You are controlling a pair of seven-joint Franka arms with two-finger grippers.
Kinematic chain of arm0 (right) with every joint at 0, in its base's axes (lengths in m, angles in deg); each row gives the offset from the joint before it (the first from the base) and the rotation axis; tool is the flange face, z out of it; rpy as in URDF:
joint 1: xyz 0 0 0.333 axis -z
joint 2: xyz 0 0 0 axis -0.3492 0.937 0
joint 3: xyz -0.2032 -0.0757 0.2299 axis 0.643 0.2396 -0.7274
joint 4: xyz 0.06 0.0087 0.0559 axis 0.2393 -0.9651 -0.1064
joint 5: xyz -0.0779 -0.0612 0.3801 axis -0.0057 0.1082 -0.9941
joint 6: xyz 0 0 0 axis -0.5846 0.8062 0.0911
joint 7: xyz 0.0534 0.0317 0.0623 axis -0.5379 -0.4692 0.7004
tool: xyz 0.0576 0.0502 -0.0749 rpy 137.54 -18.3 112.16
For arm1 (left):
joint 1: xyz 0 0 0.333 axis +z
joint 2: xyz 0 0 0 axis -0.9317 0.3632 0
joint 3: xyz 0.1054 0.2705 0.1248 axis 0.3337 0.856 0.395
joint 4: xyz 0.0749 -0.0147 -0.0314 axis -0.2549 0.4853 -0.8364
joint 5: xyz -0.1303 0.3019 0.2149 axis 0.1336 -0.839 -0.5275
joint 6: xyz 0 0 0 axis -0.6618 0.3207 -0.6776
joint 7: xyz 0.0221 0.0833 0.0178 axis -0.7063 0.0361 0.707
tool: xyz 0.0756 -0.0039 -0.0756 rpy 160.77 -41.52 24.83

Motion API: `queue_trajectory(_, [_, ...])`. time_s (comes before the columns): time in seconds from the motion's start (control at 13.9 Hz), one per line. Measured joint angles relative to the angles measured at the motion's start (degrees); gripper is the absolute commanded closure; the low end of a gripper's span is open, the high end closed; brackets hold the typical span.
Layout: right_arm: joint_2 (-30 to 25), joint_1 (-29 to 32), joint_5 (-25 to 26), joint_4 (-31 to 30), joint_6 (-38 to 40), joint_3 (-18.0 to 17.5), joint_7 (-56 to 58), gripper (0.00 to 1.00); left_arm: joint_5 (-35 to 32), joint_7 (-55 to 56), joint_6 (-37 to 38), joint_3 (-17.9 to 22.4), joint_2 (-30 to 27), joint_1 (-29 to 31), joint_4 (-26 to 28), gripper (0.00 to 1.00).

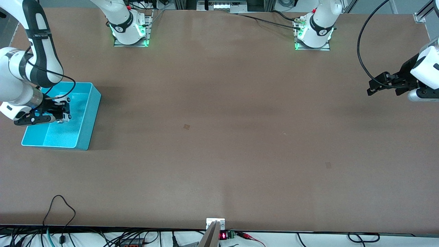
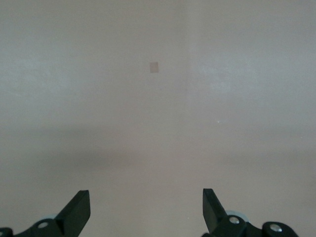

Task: Wind and store white jeep toy
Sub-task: 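Carry the jeep with the right gripper and lower it into the bin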

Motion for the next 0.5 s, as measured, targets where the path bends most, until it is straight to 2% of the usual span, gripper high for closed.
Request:
queue_trajectory(0.36, [6.2,0.9,-3.4,-1.7,-5.0,1.1,-0.5,0.96,0.0,0.0,0.0,0.0,0.0,0.0,0.0,0.0])
queue_trajectory(0.43, [7.0,1.0,-3.8,-1.7,-5.3,1.1,-0.5,0.91,0.0,0.0,0.0,0.0,0.0,0.0,0.0,0.0])
queue_trajectory(0.5, [7.5,1.0,-4.1,-1.7,-5.4,1.1,-0.5,0.76,0.0,0.0,0.0,0.0,0.0,0.0,0.0,0.0])
